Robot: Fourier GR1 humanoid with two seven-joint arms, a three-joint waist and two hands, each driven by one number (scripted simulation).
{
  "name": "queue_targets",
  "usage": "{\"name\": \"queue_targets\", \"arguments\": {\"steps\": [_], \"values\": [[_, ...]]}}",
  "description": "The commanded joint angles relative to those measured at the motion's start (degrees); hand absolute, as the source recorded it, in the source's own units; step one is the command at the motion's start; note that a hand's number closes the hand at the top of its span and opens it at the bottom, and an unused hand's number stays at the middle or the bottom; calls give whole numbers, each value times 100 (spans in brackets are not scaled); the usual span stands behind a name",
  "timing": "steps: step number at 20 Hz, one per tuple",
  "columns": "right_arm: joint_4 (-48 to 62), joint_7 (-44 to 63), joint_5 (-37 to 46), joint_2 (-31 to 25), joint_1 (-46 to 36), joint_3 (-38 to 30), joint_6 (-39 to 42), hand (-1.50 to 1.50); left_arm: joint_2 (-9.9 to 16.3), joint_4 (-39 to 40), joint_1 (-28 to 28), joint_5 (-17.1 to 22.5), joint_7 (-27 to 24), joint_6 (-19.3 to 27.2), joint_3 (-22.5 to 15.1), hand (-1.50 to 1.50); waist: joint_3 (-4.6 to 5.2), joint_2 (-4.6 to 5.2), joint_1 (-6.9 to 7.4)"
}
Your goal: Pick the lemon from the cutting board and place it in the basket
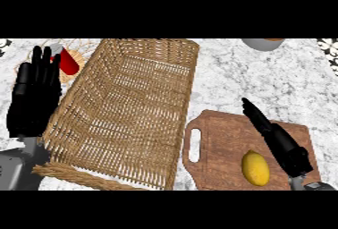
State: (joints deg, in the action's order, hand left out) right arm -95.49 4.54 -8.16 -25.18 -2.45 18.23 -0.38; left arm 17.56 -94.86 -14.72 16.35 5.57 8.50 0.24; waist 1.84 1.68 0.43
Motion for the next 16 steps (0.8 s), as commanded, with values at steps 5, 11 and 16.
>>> {"name": "queue_targets", "arguments": {"steps": [5, 11, 16], "values": [[-428, 455, -333, 1062, -900, -55, -538, 150, 768, 308, 145, -1205, -429, -159, -397, 0, -186, -158, 21], [-666, -102, 113, 2478, -774, 1185, -3009, -150, 911, 605, 372, -1271, -600, -458, -487, 0, -170, -180, 24], [-437, 1265, 2146, 2015, -1689, 1220, -3982, -150, 854, 588, 387, -1454, -541, -327, -565, 0, -143, -250, -86]]}}
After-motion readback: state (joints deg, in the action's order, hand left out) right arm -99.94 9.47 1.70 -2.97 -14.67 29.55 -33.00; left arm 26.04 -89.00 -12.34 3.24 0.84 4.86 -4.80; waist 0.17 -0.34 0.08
